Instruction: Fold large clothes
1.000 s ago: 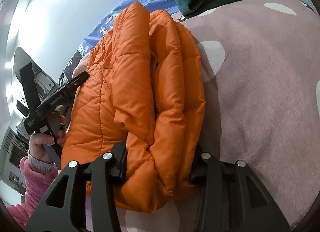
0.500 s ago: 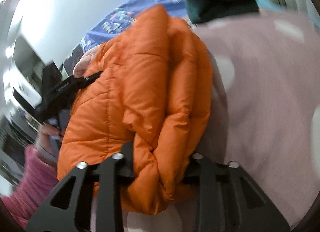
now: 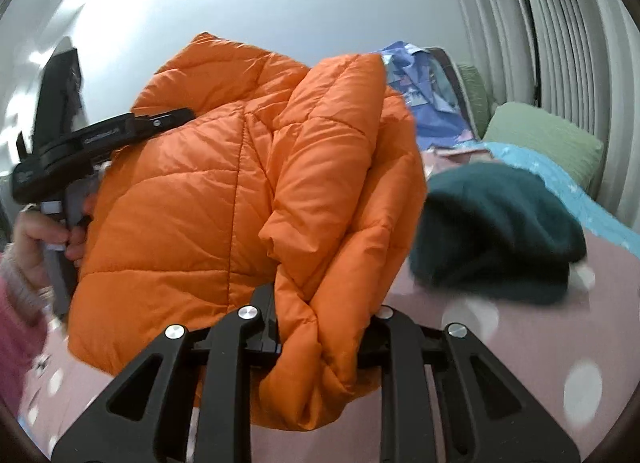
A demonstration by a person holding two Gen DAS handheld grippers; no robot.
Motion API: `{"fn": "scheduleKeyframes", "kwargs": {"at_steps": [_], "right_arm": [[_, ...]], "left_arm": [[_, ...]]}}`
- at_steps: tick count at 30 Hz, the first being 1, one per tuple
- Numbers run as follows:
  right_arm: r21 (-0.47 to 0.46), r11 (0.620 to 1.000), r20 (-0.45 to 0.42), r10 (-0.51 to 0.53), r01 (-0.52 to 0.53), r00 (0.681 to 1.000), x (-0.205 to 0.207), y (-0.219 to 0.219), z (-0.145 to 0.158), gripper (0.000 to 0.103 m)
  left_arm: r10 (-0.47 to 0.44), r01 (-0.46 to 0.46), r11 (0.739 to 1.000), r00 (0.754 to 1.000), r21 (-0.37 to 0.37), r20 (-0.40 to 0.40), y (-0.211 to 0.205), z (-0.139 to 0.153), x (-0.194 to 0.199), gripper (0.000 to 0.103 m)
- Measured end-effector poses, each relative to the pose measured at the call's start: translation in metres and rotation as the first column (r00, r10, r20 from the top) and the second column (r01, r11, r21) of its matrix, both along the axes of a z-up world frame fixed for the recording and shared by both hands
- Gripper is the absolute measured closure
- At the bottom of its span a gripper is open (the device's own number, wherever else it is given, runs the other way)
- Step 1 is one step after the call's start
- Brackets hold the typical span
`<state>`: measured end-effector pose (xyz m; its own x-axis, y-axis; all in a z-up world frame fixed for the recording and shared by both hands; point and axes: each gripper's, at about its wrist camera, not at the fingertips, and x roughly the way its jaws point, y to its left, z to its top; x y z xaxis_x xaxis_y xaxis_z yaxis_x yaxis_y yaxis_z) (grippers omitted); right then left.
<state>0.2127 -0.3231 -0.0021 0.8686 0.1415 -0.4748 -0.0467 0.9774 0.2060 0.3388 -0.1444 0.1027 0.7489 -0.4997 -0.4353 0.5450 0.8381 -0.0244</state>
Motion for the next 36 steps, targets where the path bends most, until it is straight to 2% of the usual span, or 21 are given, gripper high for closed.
{"fn": "scheduleKeyframes", "kwargs": {"at_steps": [5,8,10,11,13,14,15,16,17,18,19,24,28,30,32,33,34,36], "right_arm": [[-0.076,0.995,-0.016,-0.072,0.071,0.997,0.061,0.001,-0.026,0.082],[-0.114,0.985,-0.052,-0.138,0.131,0.989,0.094,0.001,-0.053,0.082],[-0.122,0.975,-0.112,-0.2,0.186,0.973,0.118,-0.003,-0.08,0.082],[-0.116,0.972,-0.147,-0.219,0.203,0.965,0.126,-0.006,-0.094,0.082],[-0.083,0.975,-0.229,-0.219,0.205,0.948,0.141,-0.015,-0.125,0.076],[-0.048,0.977,-0.234,-0.211,0.206,0.949,0.144,-0.019,-0.128,0.074],[0.019,0.978,-0.247,-0.195,0.206,0.949,0.146,-0.029,-0.129,0.073],[0.058,0.978,-0.261,-0.179,0.2,0.949,0.148,-0.035,-0.13,0.071],[0.094,0.977,-0.278,-0.16,0.192,0.947,0.153,-0.04,-0.134,0.069],[0.13,0.974,-0.291,-0.143,0.188,0.946,0.156,-0.046,-0.138,0.069],[0.148,0.972,-0.297,-0.135,0.185,0.945,0.158,-0.049,-0.14,0.068],[0.197,0.964,-0.315,-0.108,0.177,0.943,0.154,-0.045,-0.139,0.066],[0.228,0.956,-0.334,-0.098,0.182,0.938,0.16,-0.047,-0.141,0.062],[0.232,0.955,-0.317,-0.105,0.184,0.943,0.152,-0.049,-0.139,0.059],[0.238,0.948,-0.312,-0.131,0.211,0.941,0.139,-0.054,-0.134,0.045],[0.251,0.945,-0.314,-0.127,0.211,0.941,0.131,-0.057,-0.129,0.044],[0.261,0.942,-0.312,-0.125,0.211,0.942,0.121,-0.059,-0.124,0.038],[0.274,0.939,-0.274,-0.13,0.207,0.953,0.085,-0.066,-0.111,0.027]], "left_arm": [[0.049,-0.053,0.992,0.998,0.117,0.031,-0.037,-0.022,0.068,0.057],[0.08,-0.084,0.977,0.996,0.197,0.027,-0.061,-0.058,0.115,0.053],[0.123,-0.126,0.959,0.992,0.252,0.029,-0.077,-0.088,0.137,0.04],[0.149,-0.151,0.947,0.988,0.285,0.029,-0.081,-0.105,0.143,0.037],[0.212,-0.192,0.899,0.977,0.394,-0.009,-0.096,-0.159,0.16,0.036],[0.221,-0.2,0.887,0.975,0.415,-0.002,-0.098,-0.175,0.16,0.036],[0.246,-0.251,0.873,0.967,0.418,0.068,-0.098,-0.192,0.156,0.036],[0.253,-0.262,0.877,0.964,0.402,0.076,-0.094,-0.196,0.154,0.036],[0.255,-0.251,0.893,0.966,0.373,0.04,-0.087,-0.199,0.157,0.036],[0.267,-0.256,0.897,0.963,0.361,0.019,-0.082,-0.199,0.159,0.033],[0.28,-0.265,0.895,0.96,0.359,0.011,-0.08,-0.197,0.159,0.027],[0.315,-0.302,0.881,0.949,0.364,0.023,-0.067,-0.183,0.147,0.015],[0.336,-0.326,0.877,0.941,0.353,0.034,-0.064,-0.167,0.126,0.01],[0.311,-0.296,0.887,0.95,0.355,0.017,-0.063,-0.162,0.111,0.009],[0.286,-0.273,0.89,0.958,0.366,0.019,-0.062,-0.158,0.093,0.009],[0.269,-0.259,0.894,0.963,0.366,0.024,-0.06,-0.155,0.08,0.008],[0.256,-0.246,0.899,0.967,0.363,0.021,-0.056,-0.152,0.069,0.007],[0.239,-0.228,0.911,0.971,0.343,0.009,-0.046,-0.146,0.049,0.006]]}}
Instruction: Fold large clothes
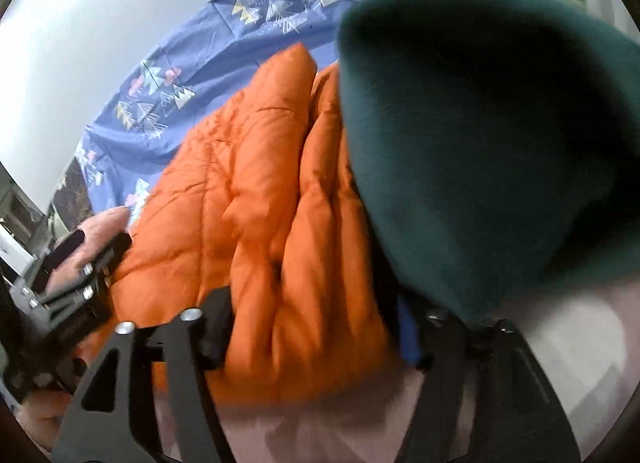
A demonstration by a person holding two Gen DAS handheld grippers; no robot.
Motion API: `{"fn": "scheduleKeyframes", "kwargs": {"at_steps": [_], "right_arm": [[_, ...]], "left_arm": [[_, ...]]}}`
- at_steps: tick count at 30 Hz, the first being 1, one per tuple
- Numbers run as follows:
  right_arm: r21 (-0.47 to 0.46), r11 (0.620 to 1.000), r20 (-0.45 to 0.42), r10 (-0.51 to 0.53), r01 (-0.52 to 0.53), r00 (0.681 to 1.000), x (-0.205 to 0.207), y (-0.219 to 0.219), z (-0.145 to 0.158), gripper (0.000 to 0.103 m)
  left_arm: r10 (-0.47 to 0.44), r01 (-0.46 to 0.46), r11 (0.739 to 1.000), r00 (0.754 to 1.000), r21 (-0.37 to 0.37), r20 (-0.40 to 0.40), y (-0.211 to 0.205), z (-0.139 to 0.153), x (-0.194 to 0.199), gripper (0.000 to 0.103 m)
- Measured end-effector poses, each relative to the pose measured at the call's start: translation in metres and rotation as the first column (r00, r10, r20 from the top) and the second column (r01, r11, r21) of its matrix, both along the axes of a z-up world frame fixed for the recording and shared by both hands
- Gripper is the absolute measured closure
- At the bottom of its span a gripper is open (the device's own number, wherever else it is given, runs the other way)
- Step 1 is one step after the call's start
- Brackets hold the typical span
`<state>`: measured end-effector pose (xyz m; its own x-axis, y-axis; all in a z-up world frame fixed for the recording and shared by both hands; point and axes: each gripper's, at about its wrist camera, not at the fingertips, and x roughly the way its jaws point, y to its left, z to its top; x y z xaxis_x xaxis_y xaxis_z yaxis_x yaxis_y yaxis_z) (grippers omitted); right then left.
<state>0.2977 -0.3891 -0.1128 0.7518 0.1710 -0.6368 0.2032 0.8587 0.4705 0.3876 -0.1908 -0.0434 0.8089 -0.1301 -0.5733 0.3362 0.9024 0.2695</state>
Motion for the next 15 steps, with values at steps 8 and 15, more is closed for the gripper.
{"fn": "scheduleKeyframes", "kwargs": {"at_steps": [8,15], "right_arm": [[-0.224,0.974,0.095,-0.005,0.026,0.995,-0.132,0.009,0.049,0.025],[-0.381,0.92,0.206,-0.007,0.087,0.978,-0.245,0.058,0.093,0.016]], "left_arm": [[-0.02,0.022,0.991,1.0,-0.129,0.013,0.046,0.023,-0.1,0.002],[-0.05,0.071,0.978,0.993,-0.197,0.108,0.066,0.052,-0.223,0.002]]}}
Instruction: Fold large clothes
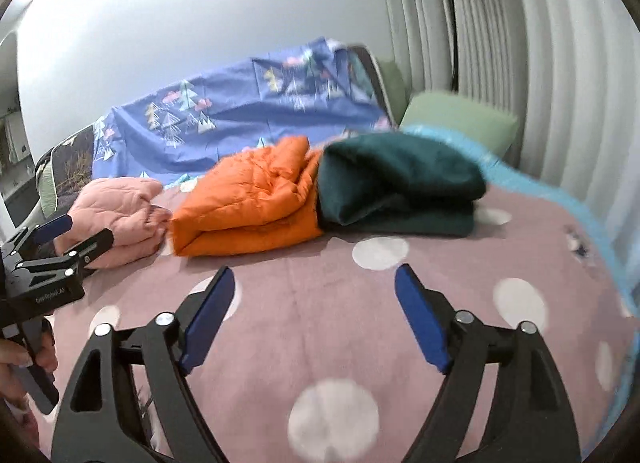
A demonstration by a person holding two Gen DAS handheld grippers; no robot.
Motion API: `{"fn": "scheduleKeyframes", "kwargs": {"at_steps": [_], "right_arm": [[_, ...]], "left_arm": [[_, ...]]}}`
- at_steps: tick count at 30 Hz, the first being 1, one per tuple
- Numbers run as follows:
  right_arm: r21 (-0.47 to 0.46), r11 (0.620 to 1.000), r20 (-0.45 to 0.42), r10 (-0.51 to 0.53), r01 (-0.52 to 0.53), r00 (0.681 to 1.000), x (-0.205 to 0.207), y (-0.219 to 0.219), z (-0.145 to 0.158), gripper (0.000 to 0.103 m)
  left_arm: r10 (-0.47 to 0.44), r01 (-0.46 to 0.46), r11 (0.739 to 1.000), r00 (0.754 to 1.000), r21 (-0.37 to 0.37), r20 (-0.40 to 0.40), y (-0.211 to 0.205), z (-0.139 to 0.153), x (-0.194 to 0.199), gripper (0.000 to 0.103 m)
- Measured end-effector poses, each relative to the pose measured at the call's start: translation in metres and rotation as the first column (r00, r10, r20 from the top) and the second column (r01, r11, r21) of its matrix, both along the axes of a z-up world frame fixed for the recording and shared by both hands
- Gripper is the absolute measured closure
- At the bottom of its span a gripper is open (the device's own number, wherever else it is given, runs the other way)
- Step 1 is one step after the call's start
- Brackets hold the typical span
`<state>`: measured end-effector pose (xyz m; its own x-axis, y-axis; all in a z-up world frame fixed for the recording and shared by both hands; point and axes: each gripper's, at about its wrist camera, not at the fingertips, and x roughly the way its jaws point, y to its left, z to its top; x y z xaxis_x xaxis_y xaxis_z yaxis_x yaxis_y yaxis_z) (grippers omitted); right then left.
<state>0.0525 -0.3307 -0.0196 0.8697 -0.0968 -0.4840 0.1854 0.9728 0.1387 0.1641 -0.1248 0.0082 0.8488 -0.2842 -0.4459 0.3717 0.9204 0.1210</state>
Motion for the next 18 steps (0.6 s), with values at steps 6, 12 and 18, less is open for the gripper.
{"fn": "scheduleKeyframes", "kwargs": {"at_steps": [6,12,18], "right_arm": [[-0.029,0.999,0.056,-0.013,0.014,0.998,-0.051,0.039,0.018,0.013],[-0.007,1.0,0.081,-0.025,0.026,0.996,-0.098,0.055,0.034,0.012],[-0.032,0.999,0.087,-0.011,0.014,0.996,-0.124,0.077,0.04,0.012]], "left_arm": [[0.034,-0.032,0.999,0.998,-0.034,0.057,0.014,0.019,-0.094,0.002],[0.075,-0.071,0.997,0.989,-0.037,0.13,0.035,0.023,-0.161,0.002],[0.098,-0.091,0.991,0.993,-0.101,0.068,0.063,0.021,-0.197,0.002]]}}
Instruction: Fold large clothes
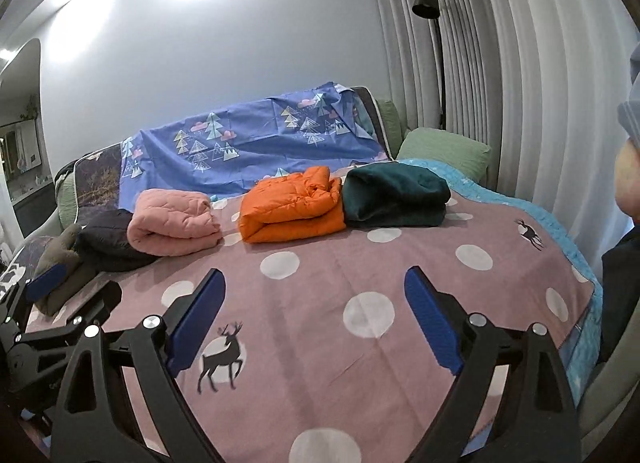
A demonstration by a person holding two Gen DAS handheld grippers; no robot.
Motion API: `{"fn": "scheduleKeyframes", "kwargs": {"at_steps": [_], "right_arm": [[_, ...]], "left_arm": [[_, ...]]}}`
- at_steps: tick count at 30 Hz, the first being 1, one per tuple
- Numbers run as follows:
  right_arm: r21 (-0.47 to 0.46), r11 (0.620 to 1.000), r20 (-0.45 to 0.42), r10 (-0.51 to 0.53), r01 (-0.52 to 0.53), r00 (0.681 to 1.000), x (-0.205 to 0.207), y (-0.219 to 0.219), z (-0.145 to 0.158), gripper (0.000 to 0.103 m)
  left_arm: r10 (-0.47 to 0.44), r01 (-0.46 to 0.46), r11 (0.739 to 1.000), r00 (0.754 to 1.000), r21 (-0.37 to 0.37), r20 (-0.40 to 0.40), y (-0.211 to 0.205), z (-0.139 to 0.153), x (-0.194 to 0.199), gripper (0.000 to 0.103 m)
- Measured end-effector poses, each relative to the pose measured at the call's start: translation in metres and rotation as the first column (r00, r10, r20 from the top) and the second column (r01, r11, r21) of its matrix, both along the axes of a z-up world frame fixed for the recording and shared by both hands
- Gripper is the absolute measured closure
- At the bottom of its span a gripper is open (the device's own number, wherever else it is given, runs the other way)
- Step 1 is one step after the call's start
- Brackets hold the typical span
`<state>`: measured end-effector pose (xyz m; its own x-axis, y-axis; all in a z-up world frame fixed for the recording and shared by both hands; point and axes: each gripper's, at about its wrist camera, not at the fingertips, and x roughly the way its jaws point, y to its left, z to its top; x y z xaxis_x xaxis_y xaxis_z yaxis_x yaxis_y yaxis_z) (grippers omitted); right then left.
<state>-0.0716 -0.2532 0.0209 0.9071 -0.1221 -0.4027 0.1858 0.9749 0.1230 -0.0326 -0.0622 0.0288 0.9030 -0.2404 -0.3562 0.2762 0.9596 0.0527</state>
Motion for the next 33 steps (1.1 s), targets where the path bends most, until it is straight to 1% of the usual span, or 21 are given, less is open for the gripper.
{"fn": "scheduleKeyframes", "kwargs": {"at_steps": [6,12,17,33], "right_arm": [[-0.031,0.999,0.021,0.018,-0.017,1.0,-0.015,0.015,0.004,0.012],[-0.024,1.0,0.016,0.016,-0.016,1.0,-0.024,0.018,0.005,0.012],[-0.052,0.999,0.016,0.007,-0.007,1.0,-0.026,0.022,0.004,0.012],[-0.059,0.998,-0.003,0.009,-0.009,1.0,-0.021,0.028,-0.003,0.012]], "left_arm": [[0.045,-0.046,0.998,0.999,0.033,0.017,0.009,0.003,-0.017,0.002],[0.048,-0.048,0.998,0.999,0.041,-0.014,0.01,0.002,-0.026,0.002],[0.045,-0.043,0.998,0.998,0.044,-0.038,0.01,0.0,-0.027,0.002],[0.054,-0.051,0.998,0.996,0.045,-0.069,0.014,-0.007,-0.023,0.002]]}}
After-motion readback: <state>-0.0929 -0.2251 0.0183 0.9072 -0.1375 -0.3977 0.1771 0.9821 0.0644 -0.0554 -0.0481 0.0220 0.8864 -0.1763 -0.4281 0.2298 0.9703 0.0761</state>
